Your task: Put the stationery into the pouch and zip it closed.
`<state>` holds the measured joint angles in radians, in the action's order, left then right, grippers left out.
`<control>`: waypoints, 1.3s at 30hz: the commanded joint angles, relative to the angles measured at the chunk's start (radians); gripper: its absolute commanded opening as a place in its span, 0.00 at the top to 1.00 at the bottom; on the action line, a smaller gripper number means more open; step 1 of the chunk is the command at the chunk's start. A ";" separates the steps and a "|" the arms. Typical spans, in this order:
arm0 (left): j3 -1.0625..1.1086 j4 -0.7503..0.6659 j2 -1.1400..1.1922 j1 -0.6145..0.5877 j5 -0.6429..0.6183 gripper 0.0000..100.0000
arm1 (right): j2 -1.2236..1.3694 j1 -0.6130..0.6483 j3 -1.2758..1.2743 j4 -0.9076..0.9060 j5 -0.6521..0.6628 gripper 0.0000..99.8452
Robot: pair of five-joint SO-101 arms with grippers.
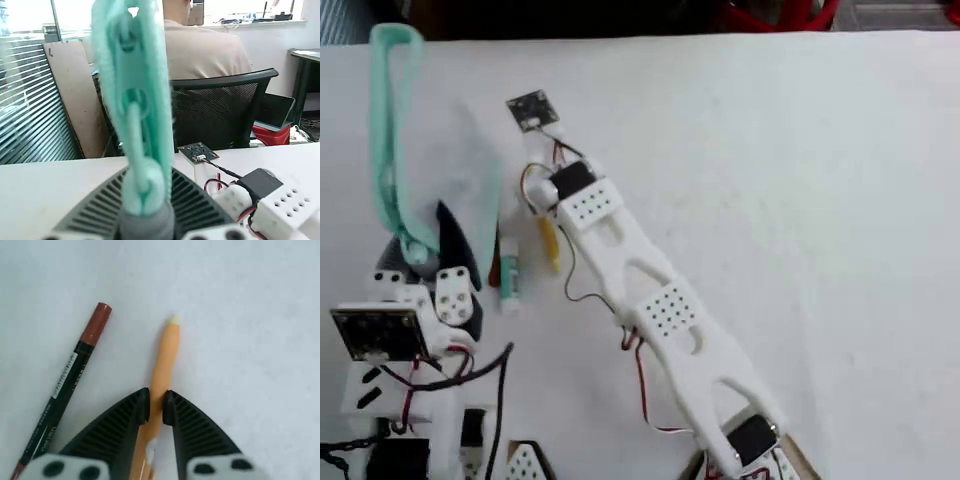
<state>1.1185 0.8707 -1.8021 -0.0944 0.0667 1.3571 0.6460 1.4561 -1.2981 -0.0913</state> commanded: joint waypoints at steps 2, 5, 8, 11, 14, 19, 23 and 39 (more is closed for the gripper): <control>-0.032 -0.021 0.005 0.021 0.017 0.98 | -0.036 -0.065 0.025 -0.041 0.012 0.98; -0.005 -0.023 0.005 0.024 0.014 0.98 | -0.036 -0.050 0.025 -0.061 0.015 0.98; -0.005 -0.023 0.005 0.024 0.014 0.98 | -0.036 -0.035 0.025 -0.076 0.017 0.98; -0.008 -0.020 0.004 0.024 0.014 0.98 | -0.033 -0.038 0.025 -0.074 0.018 0.94; -0.006 -0.014 0.004 0.024 0.014 0.98 | -0.030 -0.038 0.018 -0.099 0.018 0.85; 0.000 -0.014 0.004 0.025 0.012 0.98 | -0.030 -0.018 0.023 -0.188 0.092 0.86; 0.000 -0.012 0.004 0.025 0.012 0.98 | -0.028 -0.024 0.020 -0.188 0.132 0.91; 0.002 -0.012 0.004 0.028 0.012 0.98 | -0.028 -0.050 0.023 -0.196 0.133 0.98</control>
<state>1.1231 0.8707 -1.8021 -0.0913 0.0729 1.3525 0.6061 1.4745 -1.4653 0.0330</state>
